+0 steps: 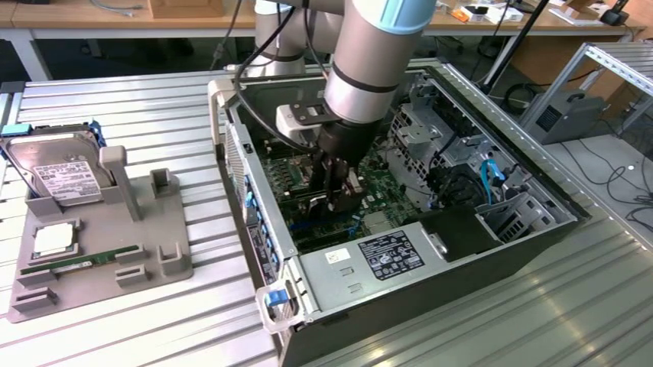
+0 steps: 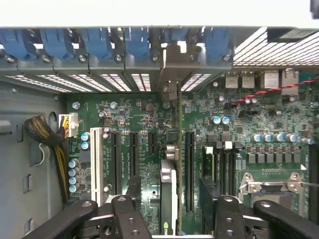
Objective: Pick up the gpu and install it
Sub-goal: 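Insert the gpu into the slot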
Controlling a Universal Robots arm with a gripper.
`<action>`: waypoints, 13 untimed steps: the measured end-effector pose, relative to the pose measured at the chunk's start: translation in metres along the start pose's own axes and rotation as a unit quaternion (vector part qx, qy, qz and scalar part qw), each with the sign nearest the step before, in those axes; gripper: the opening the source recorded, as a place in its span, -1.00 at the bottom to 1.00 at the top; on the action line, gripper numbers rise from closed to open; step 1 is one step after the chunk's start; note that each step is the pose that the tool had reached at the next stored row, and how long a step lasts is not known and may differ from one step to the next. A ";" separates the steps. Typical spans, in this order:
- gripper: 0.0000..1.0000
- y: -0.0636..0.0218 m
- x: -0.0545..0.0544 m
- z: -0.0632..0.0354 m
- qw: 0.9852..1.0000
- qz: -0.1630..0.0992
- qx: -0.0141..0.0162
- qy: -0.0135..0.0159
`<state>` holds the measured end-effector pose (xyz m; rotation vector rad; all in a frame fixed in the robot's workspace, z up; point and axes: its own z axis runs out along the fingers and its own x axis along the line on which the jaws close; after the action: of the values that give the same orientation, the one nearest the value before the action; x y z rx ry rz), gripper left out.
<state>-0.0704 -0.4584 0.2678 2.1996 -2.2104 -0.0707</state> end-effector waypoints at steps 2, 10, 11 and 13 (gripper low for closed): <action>0.18 0.0004 0.000 -0.0085 1.000 0.000 0.000 0.000; -0.59 0.0037 -0.017 -0.0778 1.000 0.000 0.000 0.000; -0.79 0.0039 -0.017 -0.0809 1.000 -0.001 0.000 0.000; -0.79 0.0039 -0.017 -0.0810 1.000 -0.001 0.000 -0.001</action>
<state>-0.0704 -0.4428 0.3492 2.2025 -2.2090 -0.0718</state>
